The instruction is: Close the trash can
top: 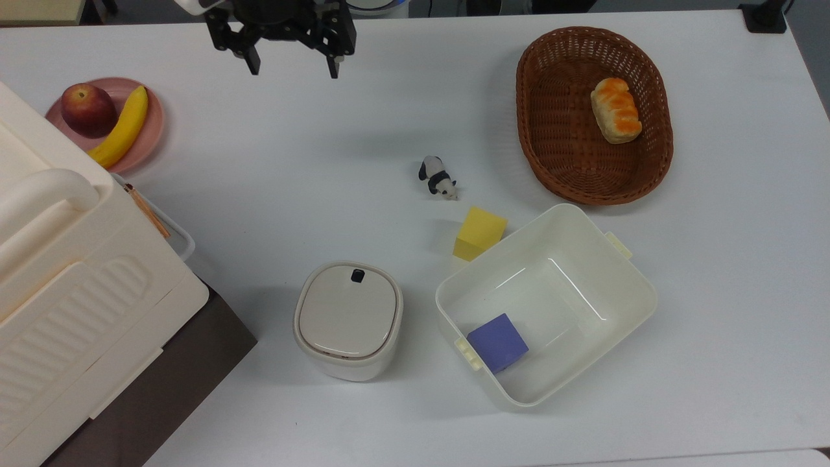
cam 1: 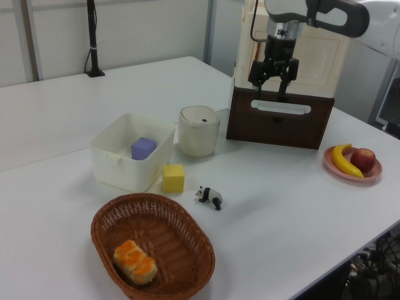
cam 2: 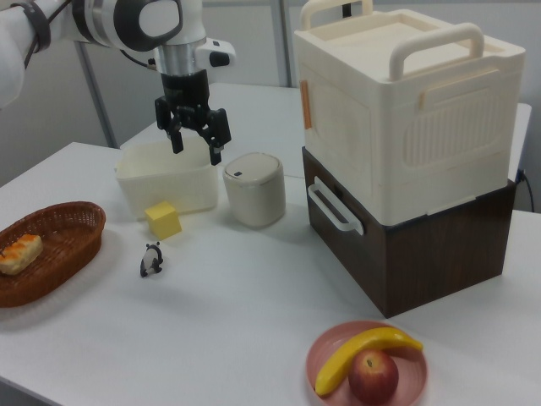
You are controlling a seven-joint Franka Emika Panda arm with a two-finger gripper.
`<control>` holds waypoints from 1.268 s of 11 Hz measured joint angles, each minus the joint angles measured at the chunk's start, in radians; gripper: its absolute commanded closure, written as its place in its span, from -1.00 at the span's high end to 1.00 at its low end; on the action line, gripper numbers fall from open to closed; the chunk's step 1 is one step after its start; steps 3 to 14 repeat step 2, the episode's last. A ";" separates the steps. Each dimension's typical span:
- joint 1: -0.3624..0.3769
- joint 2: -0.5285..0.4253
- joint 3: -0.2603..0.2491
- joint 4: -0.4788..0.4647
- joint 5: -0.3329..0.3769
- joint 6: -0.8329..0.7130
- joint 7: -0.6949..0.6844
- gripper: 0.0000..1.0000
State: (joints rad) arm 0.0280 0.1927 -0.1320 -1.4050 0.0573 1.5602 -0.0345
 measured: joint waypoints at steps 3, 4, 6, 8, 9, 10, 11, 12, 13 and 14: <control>0.001 0.000 0.002 -0.006 0.001 0.006 0.002 1.00; 0.001 0.000 0.002 -0.006 0.001 0.006 0.002 1.00; 0.001 0.000 0.002 -0.006 0.001 0.006 0.002 1.00; 0.001 0.000 0.002 -0.006 0.001 0.006 0.002 1.00; 0.001 0.000 0.002 -0.006 0.001 0.006 0.002 1.00; 0.001 0.000 0.002 -0.006 0.001 0.006 0.002 1.00; 0.001 0.000 0.002 -0.006 0.001 0.006 0.002 1.00; 0.001 0.000 0.002 -0.006 0.001 0.006 0.002 1.00; 0.001 0.000 0.002 -0.006 0.001 0.006 0.002 1.00; 0.001 0.000 0.002 -0.006 0.001 0.006 0.002 1.00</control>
